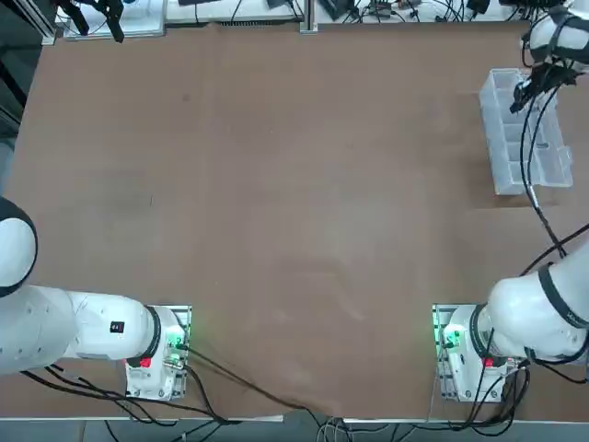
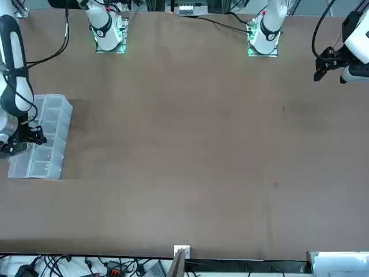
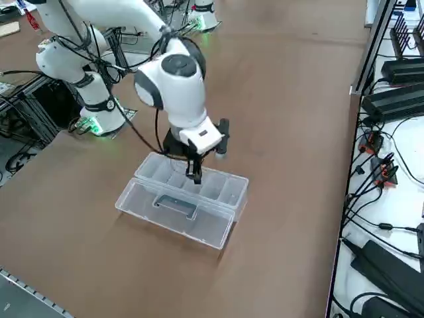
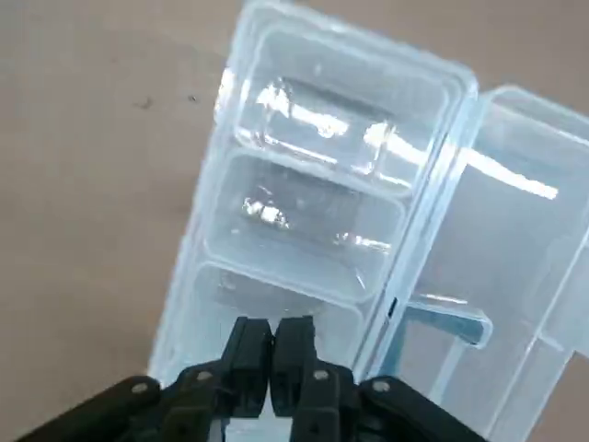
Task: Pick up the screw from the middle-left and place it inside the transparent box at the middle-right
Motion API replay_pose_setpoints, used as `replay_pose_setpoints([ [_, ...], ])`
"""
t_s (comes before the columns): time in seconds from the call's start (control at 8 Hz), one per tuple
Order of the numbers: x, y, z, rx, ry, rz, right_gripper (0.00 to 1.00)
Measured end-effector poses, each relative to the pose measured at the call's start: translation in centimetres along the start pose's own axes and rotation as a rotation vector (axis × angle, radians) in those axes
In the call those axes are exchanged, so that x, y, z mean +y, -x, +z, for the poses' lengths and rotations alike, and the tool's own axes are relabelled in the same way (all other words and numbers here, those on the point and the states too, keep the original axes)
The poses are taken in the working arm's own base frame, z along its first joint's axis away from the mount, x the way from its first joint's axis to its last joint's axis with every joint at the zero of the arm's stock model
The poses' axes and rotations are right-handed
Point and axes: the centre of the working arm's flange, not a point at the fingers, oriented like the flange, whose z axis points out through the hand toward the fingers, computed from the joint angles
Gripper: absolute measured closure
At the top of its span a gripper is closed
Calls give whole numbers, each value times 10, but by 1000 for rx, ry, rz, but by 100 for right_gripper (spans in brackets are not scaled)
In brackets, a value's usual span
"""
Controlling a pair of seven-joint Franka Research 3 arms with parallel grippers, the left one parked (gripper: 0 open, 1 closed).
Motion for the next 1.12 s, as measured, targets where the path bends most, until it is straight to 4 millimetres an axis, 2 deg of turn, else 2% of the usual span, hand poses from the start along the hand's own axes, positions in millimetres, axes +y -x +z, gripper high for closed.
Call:
replay_pose_setpoints([
  [0.25,0,1,2,-2,-2,-5,90],
  [0.38,0,1,2,-2,-3,-6,80],
  [0.75,1,0,0,3,0,-6,26],
  [0.88,2,-4,-9,13,6,-6,8],
  [1.0,2,-13,-30,22,2,8,0],
  [1.12,-4,-26,-67,27,-9,42,0],
])
